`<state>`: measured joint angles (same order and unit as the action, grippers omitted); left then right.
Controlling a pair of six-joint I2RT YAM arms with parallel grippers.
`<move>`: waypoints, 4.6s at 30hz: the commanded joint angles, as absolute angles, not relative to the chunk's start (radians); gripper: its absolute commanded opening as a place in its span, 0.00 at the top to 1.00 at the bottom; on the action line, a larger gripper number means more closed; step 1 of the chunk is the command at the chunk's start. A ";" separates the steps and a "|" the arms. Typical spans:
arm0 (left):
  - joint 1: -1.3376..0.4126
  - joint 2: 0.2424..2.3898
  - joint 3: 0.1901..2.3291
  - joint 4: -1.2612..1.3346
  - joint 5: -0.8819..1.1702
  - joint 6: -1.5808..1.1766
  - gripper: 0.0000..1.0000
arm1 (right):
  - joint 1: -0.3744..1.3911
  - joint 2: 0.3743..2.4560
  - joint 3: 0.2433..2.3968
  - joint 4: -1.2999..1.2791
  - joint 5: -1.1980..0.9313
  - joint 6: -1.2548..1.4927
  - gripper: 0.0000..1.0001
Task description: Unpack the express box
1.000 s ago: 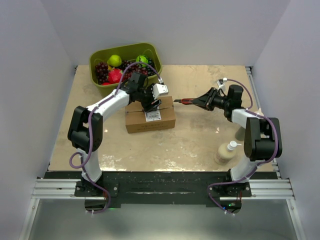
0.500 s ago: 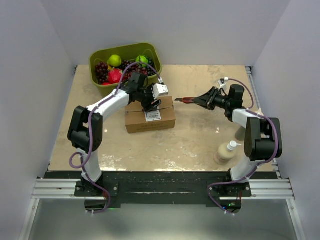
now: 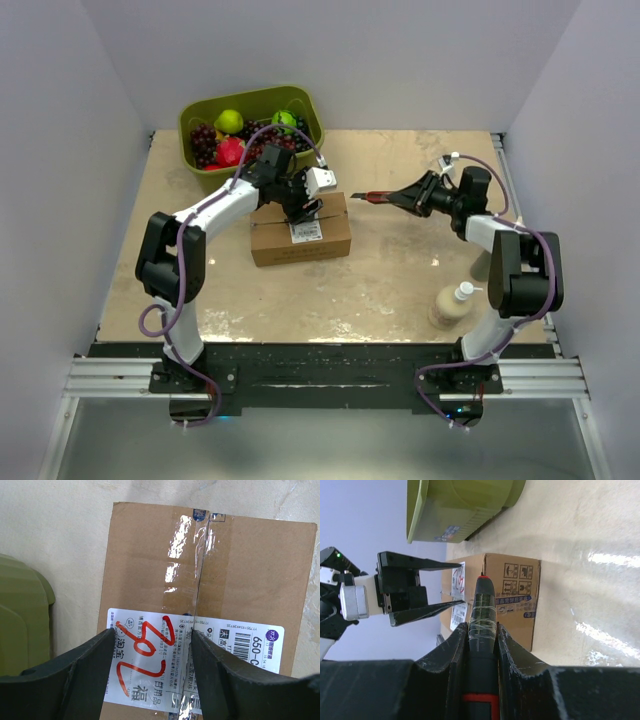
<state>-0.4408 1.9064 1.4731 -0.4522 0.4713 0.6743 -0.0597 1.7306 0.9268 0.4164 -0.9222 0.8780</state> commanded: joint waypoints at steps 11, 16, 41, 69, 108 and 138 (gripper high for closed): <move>-0.446 1.977 1.440 -0.580 0.397 0.696 0.33 | -0.017 1.744 0.968 0.336 -0.937 0.788 1.00; -0.446 1.977 1.437 -0.578 0.399 0.698 0.33 | -0.023 1.729 0.954 0.428 -0.945 0.850 1.00; -0.446 1.971 1.427 -0.580 0.399 0.701 0.33 | -0.040 1.721 0.939 0.400 -0.926 0.818 1.00; -0.446 1.996 1.440 -0.572 0.391 0.693 0.33 | -0.029 1.683 0.911 0.270 -1.045 0.767 1.00; -0.451 2.000 1.439 -0.577 0.394 0.695 0.33 | -0.064 1.715 0.842 0.510 -1.049 0.954 1.00; -0.459 2.008 1.440 -0.580 0.391 0.696 0.33 | -0.078 1.644 0.902 0.422 -0.907 0.850 1.00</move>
